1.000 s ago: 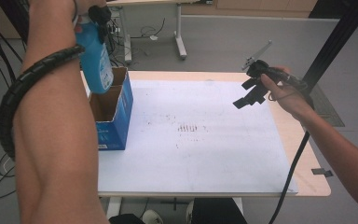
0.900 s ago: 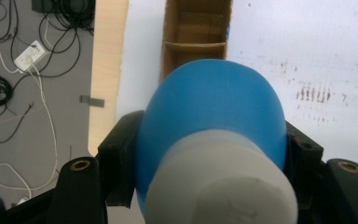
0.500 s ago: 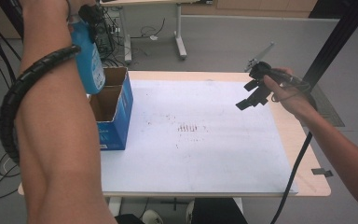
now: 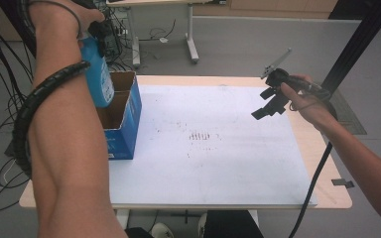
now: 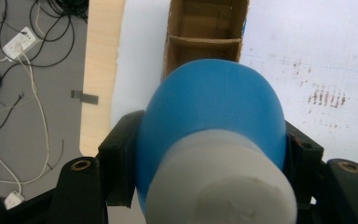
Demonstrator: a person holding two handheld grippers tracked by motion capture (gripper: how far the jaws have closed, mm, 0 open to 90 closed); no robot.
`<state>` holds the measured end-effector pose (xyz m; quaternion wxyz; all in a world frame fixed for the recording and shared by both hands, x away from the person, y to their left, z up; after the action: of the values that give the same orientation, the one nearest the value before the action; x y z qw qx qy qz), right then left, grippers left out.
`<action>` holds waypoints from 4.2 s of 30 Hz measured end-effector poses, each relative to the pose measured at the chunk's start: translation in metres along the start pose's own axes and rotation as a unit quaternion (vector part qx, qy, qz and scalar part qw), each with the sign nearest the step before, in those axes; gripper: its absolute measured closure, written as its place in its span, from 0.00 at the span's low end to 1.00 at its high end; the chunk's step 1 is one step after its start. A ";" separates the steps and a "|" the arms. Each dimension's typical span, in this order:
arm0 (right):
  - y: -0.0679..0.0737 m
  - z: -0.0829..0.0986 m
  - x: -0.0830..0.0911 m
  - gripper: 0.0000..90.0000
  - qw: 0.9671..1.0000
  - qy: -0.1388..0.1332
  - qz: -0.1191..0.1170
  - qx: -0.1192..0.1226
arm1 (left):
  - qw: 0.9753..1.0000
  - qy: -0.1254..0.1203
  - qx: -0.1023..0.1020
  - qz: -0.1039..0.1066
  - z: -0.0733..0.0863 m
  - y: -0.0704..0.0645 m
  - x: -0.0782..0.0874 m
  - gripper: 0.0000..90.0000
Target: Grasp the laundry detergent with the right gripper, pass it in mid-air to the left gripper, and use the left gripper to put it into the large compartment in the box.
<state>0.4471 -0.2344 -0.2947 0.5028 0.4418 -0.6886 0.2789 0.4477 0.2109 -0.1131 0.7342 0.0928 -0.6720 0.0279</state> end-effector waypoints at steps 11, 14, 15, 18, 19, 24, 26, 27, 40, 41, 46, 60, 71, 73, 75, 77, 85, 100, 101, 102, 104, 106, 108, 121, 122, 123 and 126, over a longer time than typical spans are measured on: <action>-0.002 0.002 -0.004 0.04 1.000 0.004 0.002 -0.002 | 1.000 0.012 -0.006 0.000 -0.009 0.003 -0.030 0.40; -0.002 0.003 -0.006 0.04 1.000 0.007 0.002 -0.002 | 1.000 0.015 -0.009 -0.002 -0.011 0.004 -0.040 0.40; -0.002 0.003 -0.007 0.04 1.000 0.008 0.003 -0.003 | 1.000 0.019 -0.010 0.000 -0.012 0.004 -0.044 0.40; -0.002 0.003 -0.008 0.04 1.000 0.010 0.002 -0.003 | 1.000 0.028 -0.015 0.001 -0.014 0.004 -0.053 0.40; -0.002 0.004 -0.009 0.04 1.000 0.010 0.003 -0.003 | 1.000 0.027 -0.014 0.002 -0.014 0.004 -0.056 0.40; -0.002 0.004 -0.010 0.04 1.000 0.014 0.004 -0.001 | 0.999 0.033 -0.022 0.005 -0.017 0.003 -0.069 0.40; -0.001 0.003 -0.010 0.04 1.000 0.013 0.004 -0.001 | 0.999 0.035 -0.024 0.005 -0.017 0.003 -0.074 0.40; -0.001 0.003 -0.011 0.04 1.000 0.014 0.005 -0.001 | 0.999 0.034 -0.026 0.004 -0.018 0.003 -0.077 0.40; 0.002 0.010 -0.019 0.04 1.000 0.020 0.000 -0.002 | 0.998 0.048 -0.040 -0.005 -0.021 0.001 -0.122 0.41; 0.002 0.011 -0.019 0.04 1.000 0.021 0.000 -0.003 | 0.998 0.050 -0.040 -0.006 -0.021 0.001 -0.126 0.41; 0.002 0.014 -0.022 0.04 1.000 0.023 -0.003 -0.005 | 0.998 0.056 -0.042 -0.001 -0.023 -0.002 -0.147 0.41; -0.001 0.022 -0.027 0.04 0.999 0.031 -0.001 -0.013 | 0.996 0.068 -0.052 -0.006 -0.029 -0.004 -0.185 0.41; -0.002 0.022 -0.029 0.04 0.999 0.034 0.001 -0.014 | 0.996 0.066 -0.059 -0.009 -0.031 -0.006 -0.196 0.41; -0.002 0.023 -0.030 0.04 0.999 0.034 0.001 -0.014 | 0.996 0.067 -0.060 -0.010 -0.031 -0.006 -0.199 0.41; -0.002 0.024 -0.030 0.04 0.999 0.034 0.000 -0.015 | 0.996 0.062 -0.061 -0.010 -0.032 -0.007 -0.199 0.41; -0.002 0.025 -0.030 0.04 0.999 0.035 0.002 -0.016 | 0.996 0.061 -0.062 -0.012 -0.032 -0.007 -0.199 0.41; -0.001 0.027 -0.028 0.04 0.999 0.033 0.002 -0.017 | 0.996 0.053 -0.066 -0.015 -0.033 -0.009 -0.200 0.41; -0.005 0.033 -0.026 0.04 0.999 0.030 0.004 -0.024 | 0.997 0.047 -0.057 -0.011 -0.037 -0.007 -0.201 0.40; -0.006 0.034 -0.025 0.04 0.999 0.030 0.005 -0.025 | 0.997 0.048 -0.056 -0.011 -0.037 -0.007 -0.201 0.40; -0.006 0.034 -0.025 0.04 0.999 0.029 0.005 -0.025 | 0.997 0.048 -0.056 -0.011 -0.037 -0.007 -0.201 0.40; -0.006 0.033 -0.025 0.04 0.999 0.029 0.005 -0.025 | 0.997 0.048 -0.057 -0.012 -0.037 -0.008 -0.201 0.40; -0.006 0.033 -0.026 0.04 0.999 0.030 0.005 -0.024 | 0.997 0.047 -0.057 -0.013 -0.037 -0.008 -0.201 0.40; -0.006 0.033 -0.026 0.04 0.999 0.030 0.005 -0.023 | 0.997 0.047 -0.057 -0.014 -0.037 -0.008 -0.201 0.40; -0.005 0.033 -0.023 0.04 0.999 0.030 0.008 -0.024 | 0.997 0.046 -0.056 -0.014 -0.037 -0.008 -0.201 0.40; -0.005 0.033 -0.023 0.04 0.999 0.030 0.008 -0.025 | 0.997 0.046 -0.056 -0.014 -0.037 -0.008 -0.201 0.40; -0.005 0.033 -0.022 0.04 0.999 0.030 0.008 -0.025 | 0.997 0.046 -0.056 -0.014 -0.037 -0.008 -0.201 0.40; -0.005 0.033 -0.022 0.04 0.999 0.031 0.008 -0.024 | 0.997 0.047 -0.054 -0.014 -0.037 -0.008 -0.201 0.40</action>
<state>0.4394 -0.2568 -0.3273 0.5320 0.4152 -0.6830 0.2794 0.4663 0.2265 -0.3160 0.7691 0.0607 -0.6361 -0.0144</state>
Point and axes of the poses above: each handheld gripper's, and its own axes: x roughly backward along the jaws, z roughly out of its underside, y roughly to its left, the point moved 4 cm from there along -x, roughly forward along the jaws, and after that the axes turned 11 degrees about y, right-handed, at the moved point
